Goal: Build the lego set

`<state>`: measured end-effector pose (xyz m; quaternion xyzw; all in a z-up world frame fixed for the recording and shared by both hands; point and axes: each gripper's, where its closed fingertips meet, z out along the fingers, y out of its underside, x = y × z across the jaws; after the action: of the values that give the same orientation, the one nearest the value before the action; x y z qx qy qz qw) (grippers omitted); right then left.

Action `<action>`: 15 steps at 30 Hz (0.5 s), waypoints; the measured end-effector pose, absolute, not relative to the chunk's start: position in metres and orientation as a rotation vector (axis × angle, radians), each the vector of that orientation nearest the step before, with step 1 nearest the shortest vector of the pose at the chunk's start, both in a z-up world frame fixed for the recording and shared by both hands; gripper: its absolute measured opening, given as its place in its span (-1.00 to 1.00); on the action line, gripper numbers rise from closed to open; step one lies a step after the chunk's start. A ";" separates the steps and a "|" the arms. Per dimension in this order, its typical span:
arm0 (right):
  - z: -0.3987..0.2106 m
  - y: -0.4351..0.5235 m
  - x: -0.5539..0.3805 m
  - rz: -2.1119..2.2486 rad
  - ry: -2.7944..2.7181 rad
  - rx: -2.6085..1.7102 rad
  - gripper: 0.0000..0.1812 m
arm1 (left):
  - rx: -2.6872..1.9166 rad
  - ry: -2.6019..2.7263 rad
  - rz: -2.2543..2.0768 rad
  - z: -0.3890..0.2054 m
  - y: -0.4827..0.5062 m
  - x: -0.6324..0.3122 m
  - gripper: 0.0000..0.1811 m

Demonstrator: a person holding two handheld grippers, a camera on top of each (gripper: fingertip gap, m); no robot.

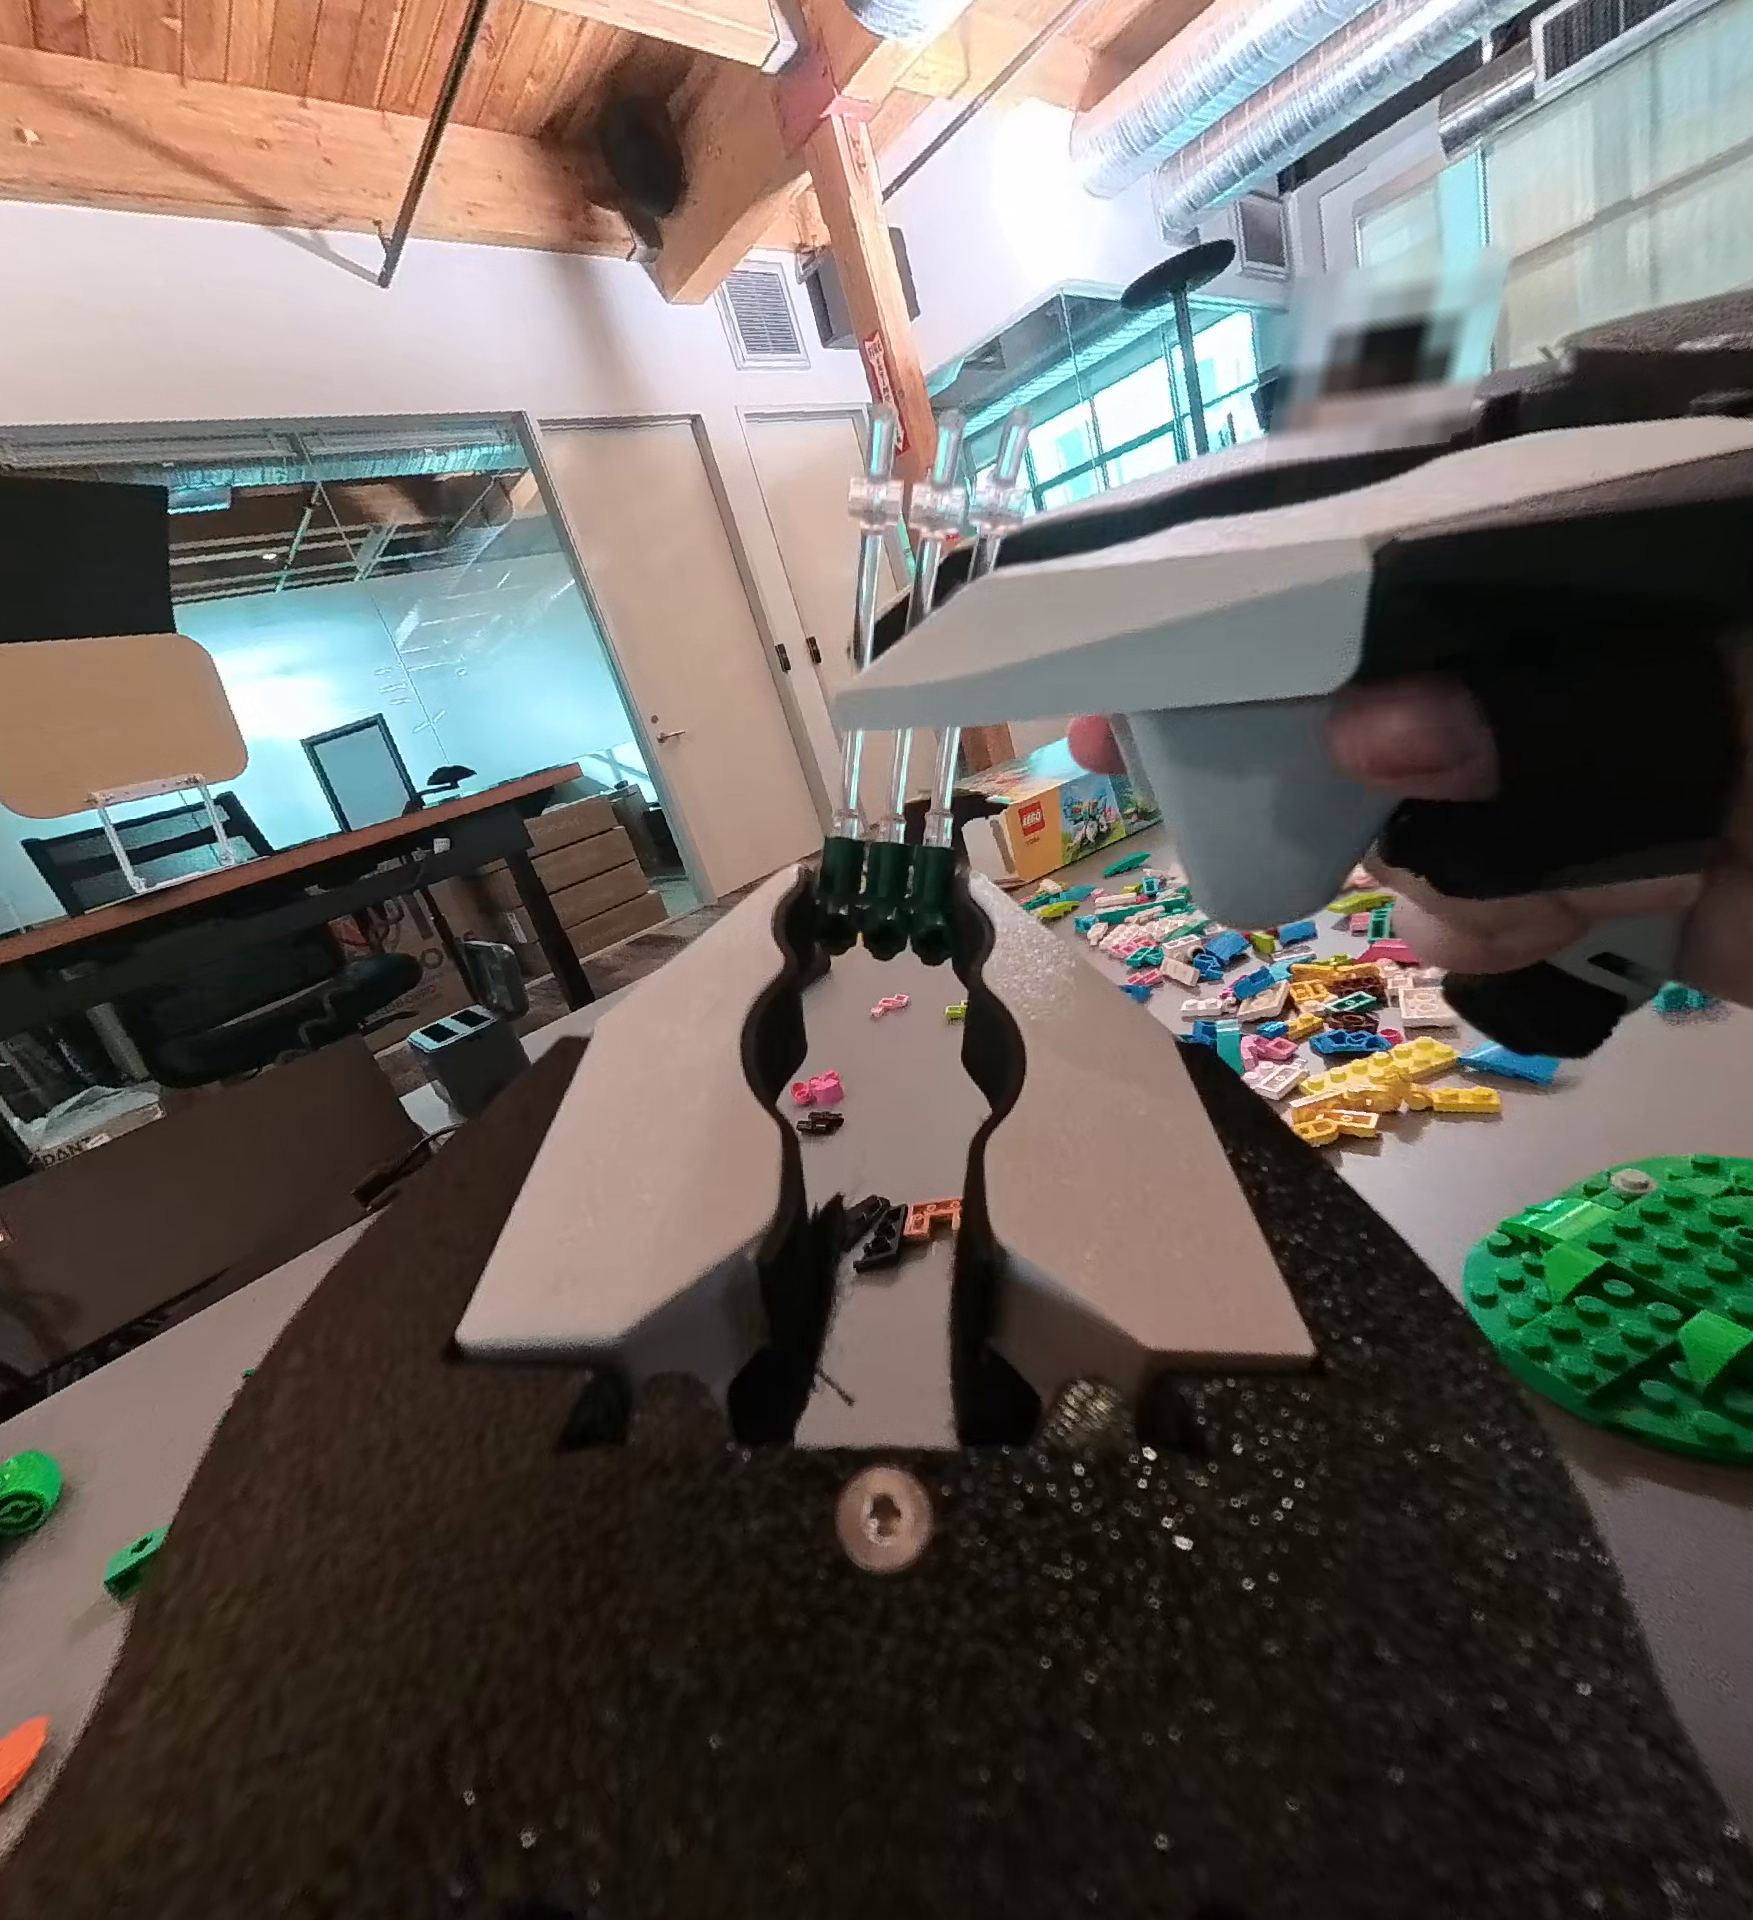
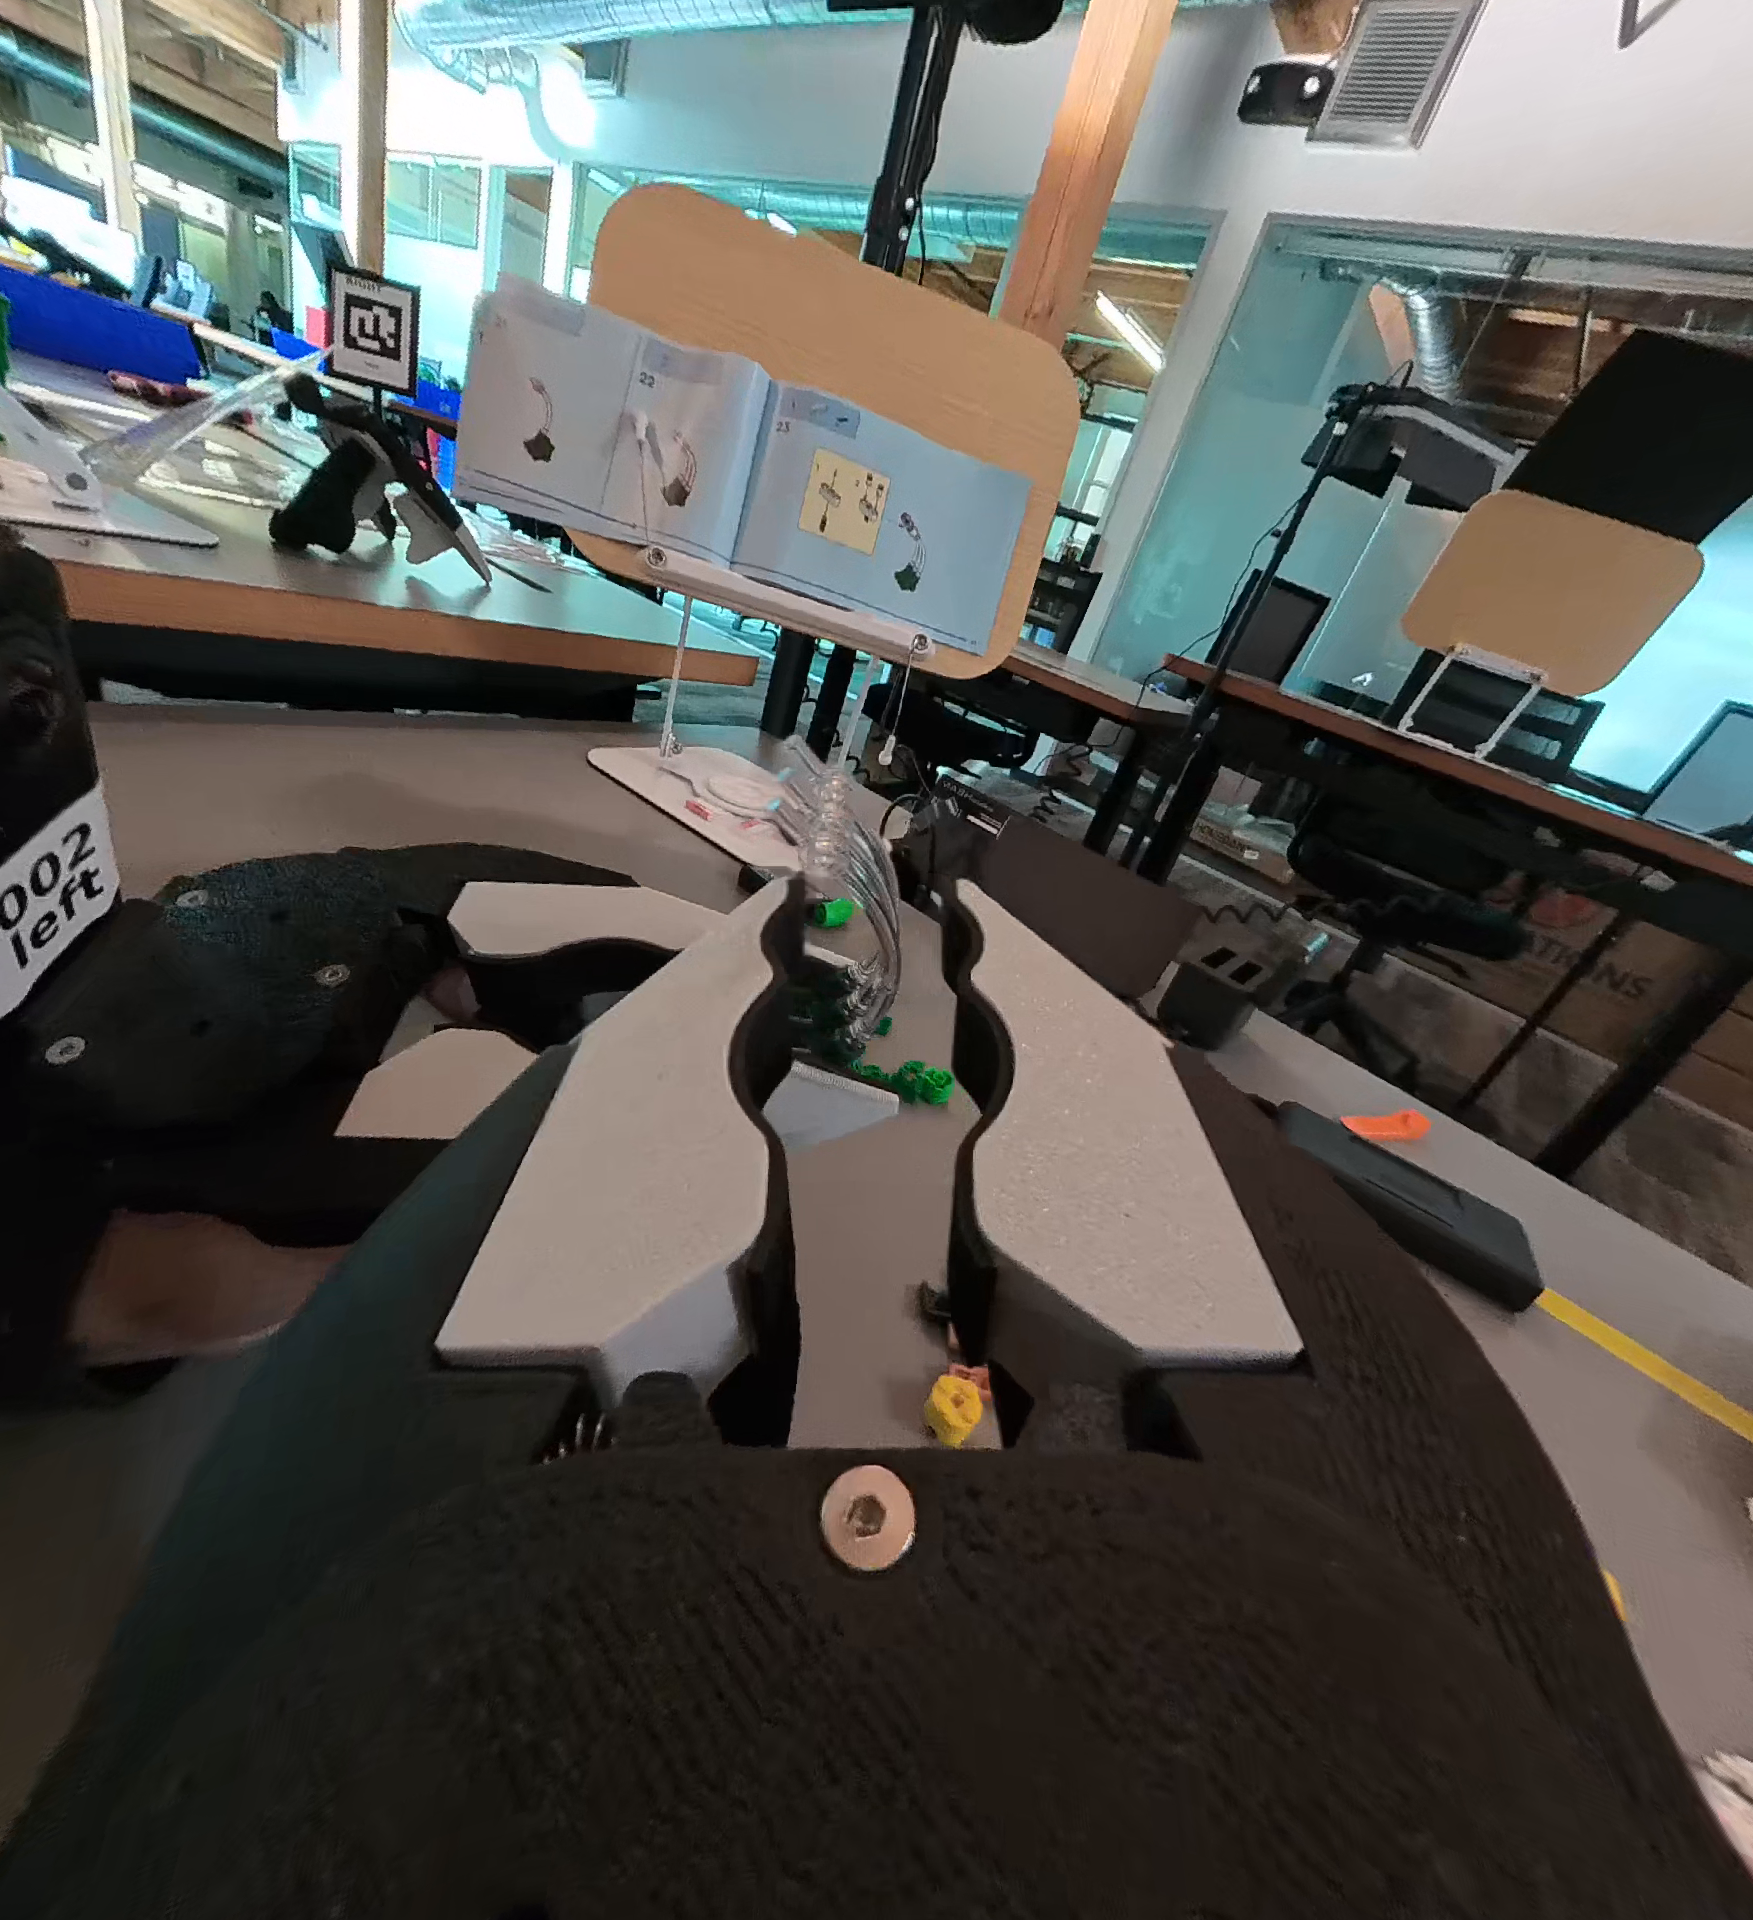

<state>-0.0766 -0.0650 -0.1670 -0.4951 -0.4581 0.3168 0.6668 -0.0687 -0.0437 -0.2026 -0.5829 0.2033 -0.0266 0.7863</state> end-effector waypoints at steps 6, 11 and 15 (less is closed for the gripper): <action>-0.173 -0.048 -0.041 0.632 -1.178 -1.131 -0.65 | -1.330 0.455 -0.043 -0.213 -0.035 -0.075 -0.74; -0.269 -0.009 0.006 0.396 -1.734 -1.476 -0.68 | -1.604 0.601 -0.258 -0.255 -0.026 -0.067 -0.74; -0.315 -0.034 0.008 0.576 -2.037 -1.549 -0.68 | -1.817 0.761 -0.421 -0.284 -0.039 -0.056 -0.74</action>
<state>0.0084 -0.0335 -0.3154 -0.5709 -0.7505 0.2123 0.2563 -0.0557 -0.0394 -0.2844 -0.7623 0.3196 -0.1768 0.5343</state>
